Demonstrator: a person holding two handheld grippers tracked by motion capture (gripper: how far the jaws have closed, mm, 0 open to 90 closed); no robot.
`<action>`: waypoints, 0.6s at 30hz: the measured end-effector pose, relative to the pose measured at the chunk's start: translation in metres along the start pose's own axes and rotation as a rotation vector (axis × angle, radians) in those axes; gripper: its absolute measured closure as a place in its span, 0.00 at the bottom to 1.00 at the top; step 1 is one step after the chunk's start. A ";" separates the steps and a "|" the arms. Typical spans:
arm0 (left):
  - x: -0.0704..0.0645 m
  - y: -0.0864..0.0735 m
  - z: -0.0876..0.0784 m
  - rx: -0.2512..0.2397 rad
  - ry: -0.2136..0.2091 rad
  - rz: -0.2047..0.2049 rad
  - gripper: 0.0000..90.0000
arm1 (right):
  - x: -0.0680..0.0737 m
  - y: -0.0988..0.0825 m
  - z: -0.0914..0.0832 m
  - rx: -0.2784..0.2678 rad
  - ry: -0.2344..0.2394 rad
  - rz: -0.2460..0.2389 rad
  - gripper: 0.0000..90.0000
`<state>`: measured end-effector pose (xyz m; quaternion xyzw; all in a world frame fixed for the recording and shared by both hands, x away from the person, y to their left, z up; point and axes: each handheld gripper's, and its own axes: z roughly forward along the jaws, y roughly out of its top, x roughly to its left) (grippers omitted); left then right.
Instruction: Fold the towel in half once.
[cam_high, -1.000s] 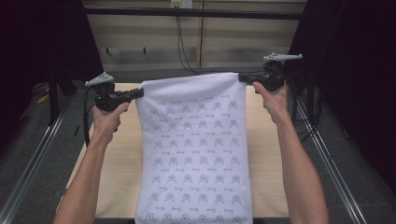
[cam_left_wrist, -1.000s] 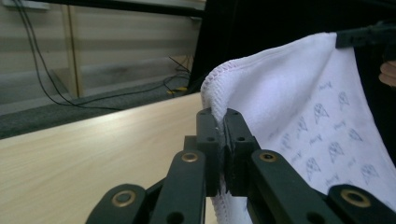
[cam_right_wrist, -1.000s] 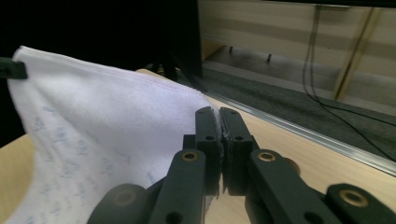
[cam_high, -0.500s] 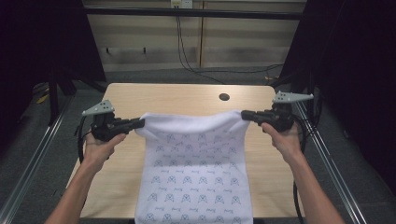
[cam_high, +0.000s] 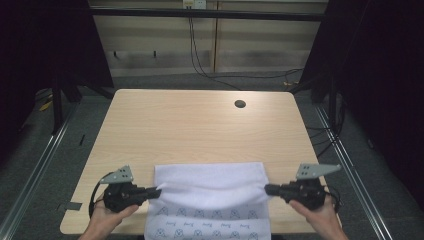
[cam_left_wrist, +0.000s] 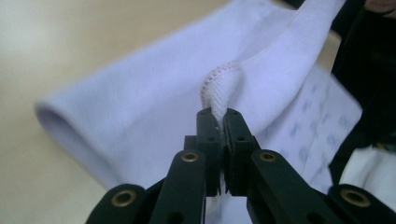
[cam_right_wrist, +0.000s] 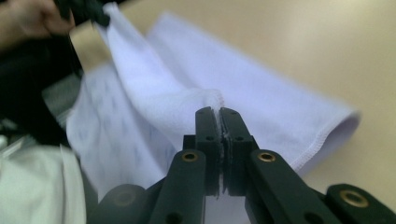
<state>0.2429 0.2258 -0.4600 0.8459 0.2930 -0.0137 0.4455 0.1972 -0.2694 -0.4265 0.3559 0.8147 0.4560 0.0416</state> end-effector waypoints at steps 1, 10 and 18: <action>0.001 -0.006 0.001 0.011 0.006 -0.009 0.97 | 0.000 -0.011 0.006 0.035 0.005 0.017 0.97; -0.005 -0.025 0.016 0.132 0.018 -0.005 0.96 | -0.001 -0.046 0.034 0.209 0.003 0.064 0.97; 0.005 -0.024 0.024 0.148 0.032 -0.042 0.97 | 0.000 -0.045 0.048 0.265 -0.024 0.052 0.98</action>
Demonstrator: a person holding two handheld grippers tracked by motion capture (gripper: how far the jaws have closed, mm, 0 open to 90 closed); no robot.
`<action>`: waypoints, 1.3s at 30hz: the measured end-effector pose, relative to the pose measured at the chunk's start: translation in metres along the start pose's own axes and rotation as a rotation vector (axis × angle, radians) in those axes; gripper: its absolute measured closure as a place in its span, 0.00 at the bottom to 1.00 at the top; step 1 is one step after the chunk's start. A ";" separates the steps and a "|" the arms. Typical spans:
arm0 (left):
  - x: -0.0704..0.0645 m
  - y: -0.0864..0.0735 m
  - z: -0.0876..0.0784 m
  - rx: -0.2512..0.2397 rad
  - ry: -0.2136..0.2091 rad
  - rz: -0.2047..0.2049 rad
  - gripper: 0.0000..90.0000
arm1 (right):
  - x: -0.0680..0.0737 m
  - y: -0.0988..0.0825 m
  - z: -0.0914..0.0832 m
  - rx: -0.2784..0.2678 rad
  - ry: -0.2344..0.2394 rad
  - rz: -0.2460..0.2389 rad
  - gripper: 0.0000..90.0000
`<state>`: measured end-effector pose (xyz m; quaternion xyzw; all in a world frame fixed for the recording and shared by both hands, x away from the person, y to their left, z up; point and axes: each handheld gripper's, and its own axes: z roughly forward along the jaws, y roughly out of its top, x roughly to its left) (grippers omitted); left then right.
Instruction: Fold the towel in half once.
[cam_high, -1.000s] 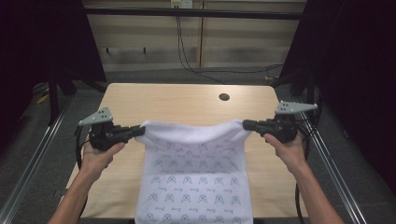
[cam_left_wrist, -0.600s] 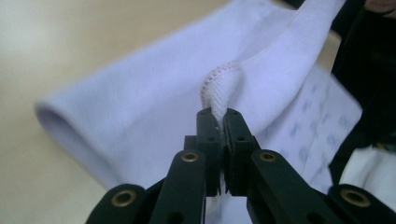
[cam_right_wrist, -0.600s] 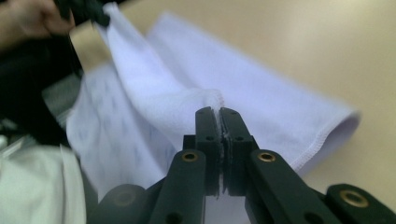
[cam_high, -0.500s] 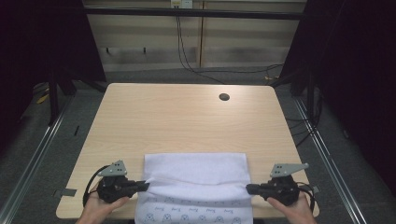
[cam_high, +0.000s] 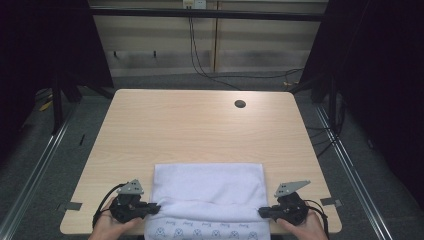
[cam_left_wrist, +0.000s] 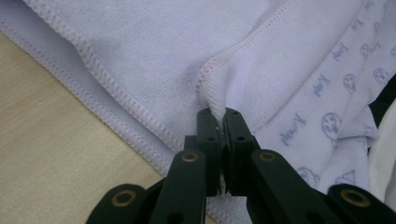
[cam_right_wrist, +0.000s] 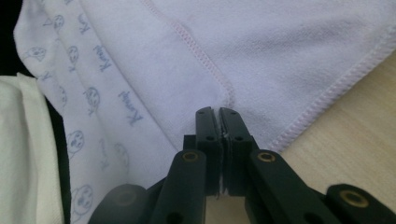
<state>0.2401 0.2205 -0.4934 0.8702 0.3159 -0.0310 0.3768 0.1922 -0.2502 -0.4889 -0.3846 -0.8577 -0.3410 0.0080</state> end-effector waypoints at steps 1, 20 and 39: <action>0.003 0.001 0.001 -0.003 0.001 0.002 0.97 | 0.000 0.000 0.001 -0.005 -0.002 0.003 0.98; 0.055 0.053 0.034 -0.081 0.106 -0.023 0.97 | -0.043 0.029 0.009 -0.049 -0.116 0.027 0.98; 0.110 0.115 0.070 -0.115 0.215 -0.075 0.97 | -0.120 0.092 0.029 -0.047 -0.276 0.087 0.98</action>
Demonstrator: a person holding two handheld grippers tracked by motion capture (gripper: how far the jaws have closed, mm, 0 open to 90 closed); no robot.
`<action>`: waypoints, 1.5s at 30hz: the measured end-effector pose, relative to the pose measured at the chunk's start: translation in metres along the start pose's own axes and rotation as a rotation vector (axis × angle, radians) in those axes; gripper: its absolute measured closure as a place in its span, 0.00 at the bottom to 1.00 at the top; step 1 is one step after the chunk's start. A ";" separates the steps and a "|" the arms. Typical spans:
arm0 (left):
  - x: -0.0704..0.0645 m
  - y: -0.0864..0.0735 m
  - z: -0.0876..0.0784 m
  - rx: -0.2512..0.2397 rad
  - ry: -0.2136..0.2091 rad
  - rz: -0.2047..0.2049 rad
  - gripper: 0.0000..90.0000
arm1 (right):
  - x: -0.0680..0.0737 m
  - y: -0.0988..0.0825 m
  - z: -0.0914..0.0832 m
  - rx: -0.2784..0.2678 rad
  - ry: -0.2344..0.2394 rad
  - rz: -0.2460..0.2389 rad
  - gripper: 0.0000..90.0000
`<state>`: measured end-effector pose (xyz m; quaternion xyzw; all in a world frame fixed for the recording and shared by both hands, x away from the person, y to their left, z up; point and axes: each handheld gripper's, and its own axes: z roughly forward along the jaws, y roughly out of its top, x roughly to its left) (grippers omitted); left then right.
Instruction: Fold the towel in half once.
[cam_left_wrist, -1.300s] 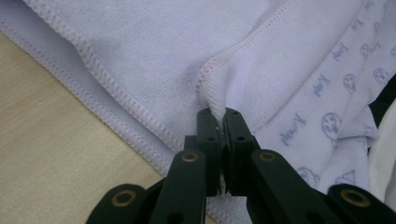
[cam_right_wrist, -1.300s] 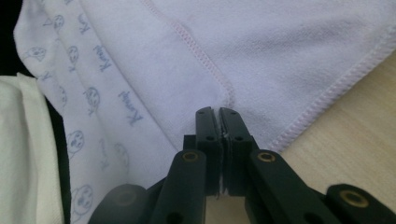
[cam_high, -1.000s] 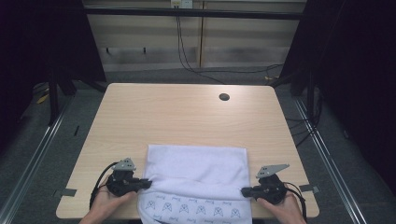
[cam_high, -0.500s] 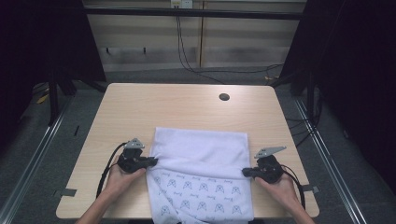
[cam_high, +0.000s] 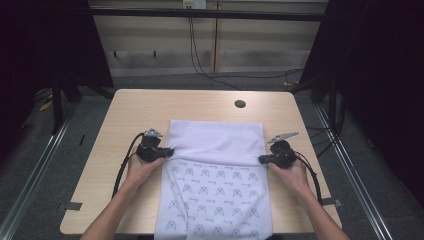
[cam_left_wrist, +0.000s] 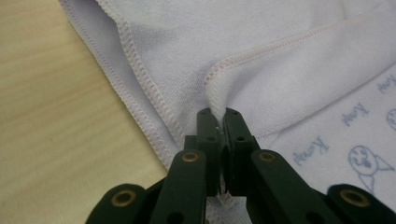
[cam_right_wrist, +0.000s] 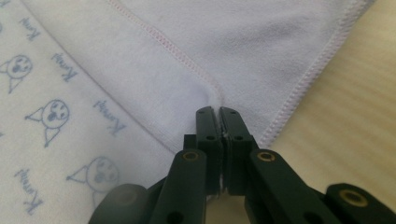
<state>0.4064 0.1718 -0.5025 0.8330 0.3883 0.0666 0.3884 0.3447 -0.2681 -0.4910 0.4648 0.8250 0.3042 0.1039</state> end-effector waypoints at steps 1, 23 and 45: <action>0.002 0.001 0.002 -0.003 -0.002 -0.002 0.97 | -0.006 0.004 0.003 -0.011 -0.005 0.005 0.98; 0.042 0.036 0.025 -0.004 0.088 -0.066 0.97 | -0.045 0.060 0.045 -0.038 -0.055 0.111 0.98; 0.008 0.057 -0.072 -0.268 -0.016 -0.041 0.96 | -0.028 0.076 -0.037 -0.333 0.110 0.076 0.98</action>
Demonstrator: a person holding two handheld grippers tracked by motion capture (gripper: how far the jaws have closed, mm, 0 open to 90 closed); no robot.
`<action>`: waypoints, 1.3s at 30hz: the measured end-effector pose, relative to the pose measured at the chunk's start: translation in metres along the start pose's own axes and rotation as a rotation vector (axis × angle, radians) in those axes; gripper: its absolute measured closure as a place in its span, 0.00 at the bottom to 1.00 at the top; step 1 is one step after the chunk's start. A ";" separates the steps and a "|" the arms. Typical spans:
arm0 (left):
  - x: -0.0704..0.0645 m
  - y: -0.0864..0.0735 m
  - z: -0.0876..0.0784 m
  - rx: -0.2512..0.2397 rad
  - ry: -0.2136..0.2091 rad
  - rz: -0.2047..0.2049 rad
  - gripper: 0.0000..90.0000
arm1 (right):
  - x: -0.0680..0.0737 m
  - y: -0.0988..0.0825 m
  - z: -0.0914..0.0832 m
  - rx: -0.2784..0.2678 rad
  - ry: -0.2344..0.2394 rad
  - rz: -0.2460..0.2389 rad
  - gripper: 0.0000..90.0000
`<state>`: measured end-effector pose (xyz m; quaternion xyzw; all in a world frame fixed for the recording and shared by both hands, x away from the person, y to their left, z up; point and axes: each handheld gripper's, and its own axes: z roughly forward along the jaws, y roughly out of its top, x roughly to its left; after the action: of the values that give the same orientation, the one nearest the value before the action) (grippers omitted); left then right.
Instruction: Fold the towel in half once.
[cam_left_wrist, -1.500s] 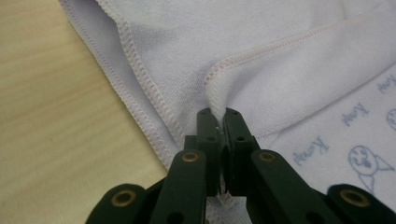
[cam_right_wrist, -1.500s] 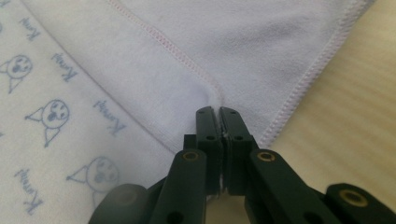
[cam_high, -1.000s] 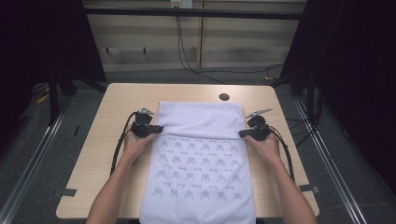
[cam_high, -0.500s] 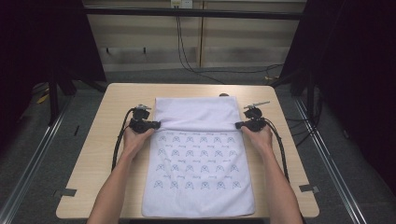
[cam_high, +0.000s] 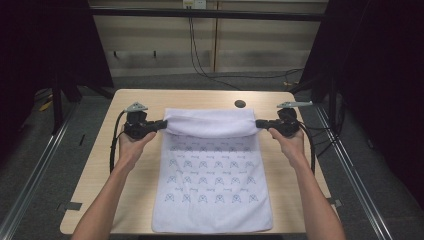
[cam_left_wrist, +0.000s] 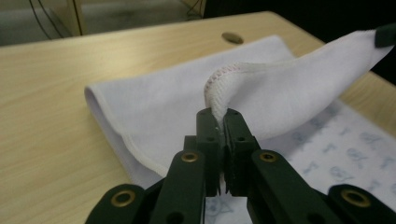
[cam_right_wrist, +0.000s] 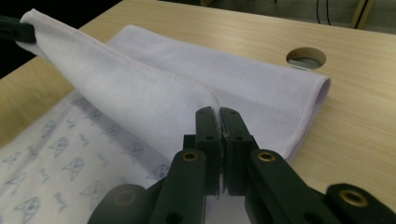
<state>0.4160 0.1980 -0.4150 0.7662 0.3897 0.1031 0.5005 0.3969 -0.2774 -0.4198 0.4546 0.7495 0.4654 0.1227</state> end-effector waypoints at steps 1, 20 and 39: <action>-0.003 0.002 -0.005 -0.007 -0.014 0.005 0.96 | 0.003 0.002 -0.007 -0.017 0.014 -0.005 0.98; -0.048 -0.039 -0.084 -0.045 -0.144 0.070 0.97 | 0.054 -0.027 -0.083 -0.043 0.148 -0.102 0.98; -0.080 -0.104 -0.101 0.070 -0.185 0.081 0.96 | 0.099 -0.093 -0.119 0.058 0.198 -0.138 0.97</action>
<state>0.2557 0.2317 -0.4367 0.8047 0.3137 0.0384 0.5025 0.2165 -0.2828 -0.4074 0.3571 0.8006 0.4765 0.0665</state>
